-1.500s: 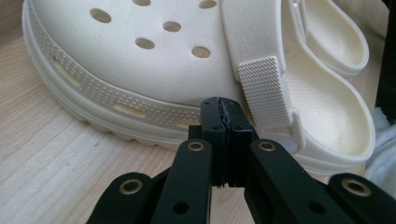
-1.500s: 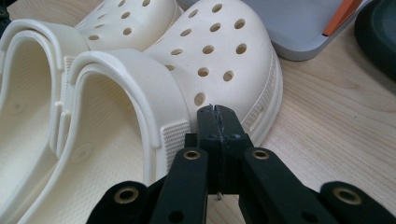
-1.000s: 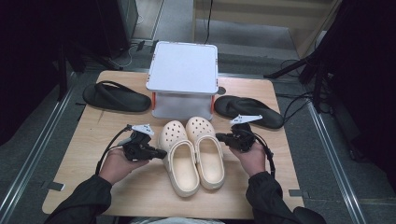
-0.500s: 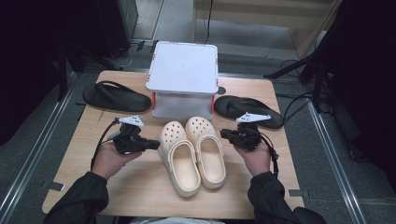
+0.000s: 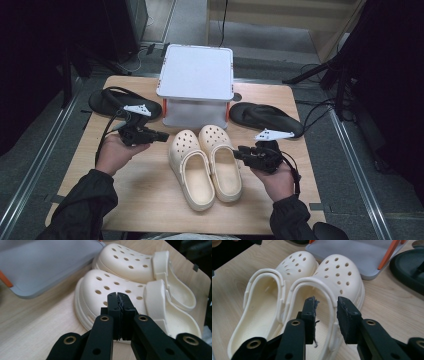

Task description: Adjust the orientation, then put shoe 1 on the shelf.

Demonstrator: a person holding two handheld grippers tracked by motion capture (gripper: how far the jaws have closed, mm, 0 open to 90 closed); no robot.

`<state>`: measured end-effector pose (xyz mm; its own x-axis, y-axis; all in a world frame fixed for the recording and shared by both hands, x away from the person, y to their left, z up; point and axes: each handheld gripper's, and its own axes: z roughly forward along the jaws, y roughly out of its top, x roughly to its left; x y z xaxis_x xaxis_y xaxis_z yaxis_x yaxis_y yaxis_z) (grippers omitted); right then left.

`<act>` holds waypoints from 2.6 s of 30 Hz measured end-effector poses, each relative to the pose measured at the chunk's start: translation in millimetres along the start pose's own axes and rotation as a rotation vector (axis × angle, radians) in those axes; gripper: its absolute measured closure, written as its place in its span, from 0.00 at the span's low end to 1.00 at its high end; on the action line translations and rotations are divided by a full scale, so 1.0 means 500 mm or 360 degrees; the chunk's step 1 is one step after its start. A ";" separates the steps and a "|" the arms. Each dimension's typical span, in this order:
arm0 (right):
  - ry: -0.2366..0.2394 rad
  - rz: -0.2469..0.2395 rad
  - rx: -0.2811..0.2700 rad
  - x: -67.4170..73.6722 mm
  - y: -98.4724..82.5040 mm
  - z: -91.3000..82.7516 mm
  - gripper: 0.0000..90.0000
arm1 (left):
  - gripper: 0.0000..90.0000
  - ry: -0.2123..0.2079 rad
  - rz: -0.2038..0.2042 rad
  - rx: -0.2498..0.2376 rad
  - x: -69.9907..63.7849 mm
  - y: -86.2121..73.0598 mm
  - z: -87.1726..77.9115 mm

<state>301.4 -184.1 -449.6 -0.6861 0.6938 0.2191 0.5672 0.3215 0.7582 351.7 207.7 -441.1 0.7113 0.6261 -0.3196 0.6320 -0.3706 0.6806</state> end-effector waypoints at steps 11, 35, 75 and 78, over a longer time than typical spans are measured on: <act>0.0058 -0.0008 0.0027 0.043 -0.024 0.013 0.69 | 1.00 -0.0025 -0.0021 -0.0035 0.028 0.059 -0.019; 0.0080 0.0021 0.0101 0.089 -0.054 0.045 0.65 | 1.00 0.0090 0.0032 -0.0077 0.073 0.199 -0.061; -0.0025 0.0065 0.0082 0.129 -0.045 0.113 0.53 | 1.00 0.0112 0.0046 -0.0103 0.136 0.214 -0.024; -0.0057 0.0038 0.0087 0.132 -0.043 0.123 0.53 | 1.00 0.0115 0.0045 -0.0106 0.135 0.213 -0.024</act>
<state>271.8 -105.3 -489.4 -0.6561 0.7238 0.2137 0.6077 0.3388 0.7182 463.4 218.8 -382.2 0.7029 0.6649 -0.2528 0.5885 -0.3439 0.7317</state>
